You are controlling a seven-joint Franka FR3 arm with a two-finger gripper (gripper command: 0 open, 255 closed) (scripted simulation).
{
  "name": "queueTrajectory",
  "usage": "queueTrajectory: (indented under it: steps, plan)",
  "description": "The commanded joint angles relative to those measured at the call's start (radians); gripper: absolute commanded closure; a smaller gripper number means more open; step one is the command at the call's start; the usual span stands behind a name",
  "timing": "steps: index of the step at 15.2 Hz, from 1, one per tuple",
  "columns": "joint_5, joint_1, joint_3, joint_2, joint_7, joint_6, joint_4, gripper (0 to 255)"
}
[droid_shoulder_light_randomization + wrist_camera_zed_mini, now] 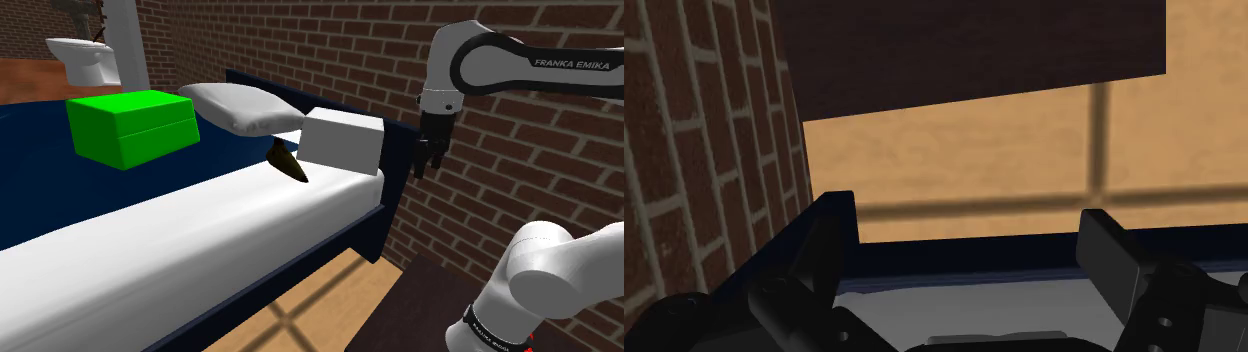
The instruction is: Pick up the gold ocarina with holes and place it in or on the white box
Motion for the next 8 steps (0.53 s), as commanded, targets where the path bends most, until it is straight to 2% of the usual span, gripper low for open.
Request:
queueTrajectory:
  steps: [1,8]
  plan:
    - [0.0,0.0,0.0,0.0,0.0,0.0,0.0,0]
    - [0.076,0.037,0.054,0.14,0.094,0.226,0.023,0]
